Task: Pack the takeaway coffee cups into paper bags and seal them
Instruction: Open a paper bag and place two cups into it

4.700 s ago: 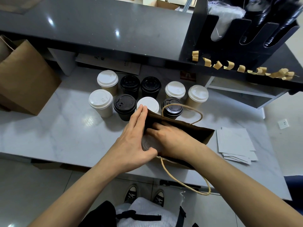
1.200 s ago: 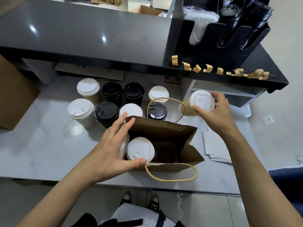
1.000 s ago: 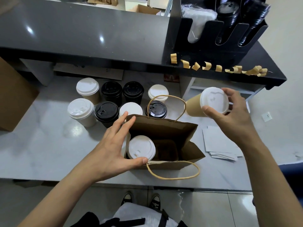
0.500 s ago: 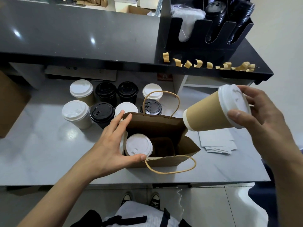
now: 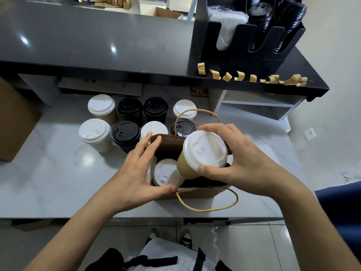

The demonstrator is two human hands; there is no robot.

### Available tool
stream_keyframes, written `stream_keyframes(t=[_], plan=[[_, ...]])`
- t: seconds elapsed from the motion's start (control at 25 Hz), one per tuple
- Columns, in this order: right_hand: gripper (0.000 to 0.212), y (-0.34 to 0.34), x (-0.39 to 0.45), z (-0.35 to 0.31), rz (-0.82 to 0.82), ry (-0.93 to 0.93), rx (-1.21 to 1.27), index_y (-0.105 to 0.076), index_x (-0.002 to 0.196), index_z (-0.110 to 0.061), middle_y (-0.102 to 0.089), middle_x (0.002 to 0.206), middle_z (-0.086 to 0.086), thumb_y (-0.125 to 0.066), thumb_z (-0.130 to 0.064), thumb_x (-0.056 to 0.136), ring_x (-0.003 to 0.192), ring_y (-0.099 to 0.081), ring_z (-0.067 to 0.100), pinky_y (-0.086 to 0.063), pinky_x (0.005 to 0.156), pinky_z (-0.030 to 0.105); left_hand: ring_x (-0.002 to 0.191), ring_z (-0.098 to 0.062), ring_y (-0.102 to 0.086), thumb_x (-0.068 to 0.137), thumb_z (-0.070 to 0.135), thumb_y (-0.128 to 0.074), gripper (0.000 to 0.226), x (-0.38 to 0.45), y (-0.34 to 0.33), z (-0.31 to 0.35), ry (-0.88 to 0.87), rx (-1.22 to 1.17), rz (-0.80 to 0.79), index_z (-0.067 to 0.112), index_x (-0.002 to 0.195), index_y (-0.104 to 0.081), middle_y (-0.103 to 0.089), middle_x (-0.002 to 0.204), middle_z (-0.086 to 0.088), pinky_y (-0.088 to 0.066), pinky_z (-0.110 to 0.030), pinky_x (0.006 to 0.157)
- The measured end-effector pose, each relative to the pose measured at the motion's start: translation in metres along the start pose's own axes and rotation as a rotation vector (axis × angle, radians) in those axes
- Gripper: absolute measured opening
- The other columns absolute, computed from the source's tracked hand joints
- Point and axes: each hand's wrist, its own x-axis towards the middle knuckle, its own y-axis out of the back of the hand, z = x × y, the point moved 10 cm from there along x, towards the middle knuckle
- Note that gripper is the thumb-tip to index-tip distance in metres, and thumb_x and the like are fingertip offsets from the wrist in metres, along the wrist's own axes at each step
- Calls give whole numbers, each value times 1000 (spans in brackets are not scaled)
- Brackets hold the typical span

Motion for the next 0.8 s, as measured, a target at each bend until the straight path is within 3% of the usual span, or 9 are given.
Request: stream_keyframes(t=[0.24, 0.52, 0.72, 0.8], plan=[[74, -8, 11, 14, 8, -92, -235, -34, 137, -49, -36, 126, -15, -74, -47, 74, 105, -48, 12, -46, 84, 28, 152, -7, -7, 58, 86, -64, 124, -3, -1, -2, 17, 7, -1, 49, 157, 1, 15, 162, 31, -19, -32, 120], [77, -12, 11, 19, -16, -92, -440, -37, 142, -45, -25, 126, -8, -76, -45, 76, 103, -55, 21, -54, 82, 32, 153, -7, -5, 60, 84, -65, 122, -2, -1, -2, 26, -10, -9, 50, 156, 1, 15, 161, 33, -21, -37, 122], [76, -28, 14, 24, -108, -48, -626, -35, 149, -42, -43, 126, -6, -71, -41, 82, 114, -51, 20, -48, 92, 31, 153, -9, -6, 61, 83, -66, 121, 0, -2, -2, 26, -8, -18, 51, 156, 3, 15, 161, 32, -23, -39, 122], [72, -36, 21, 23, -128, -10, -730, -37, 148, -41, -52, 127, -4, -69, -36, 84, 113, -54, 23, -47, 89, 31, 153, -8, -6, 61, 84, -65, 121, 0, -2, -2, 22, -4, -20, 52, 156, 3, 15, 161, 33, -24, -40, 122]])
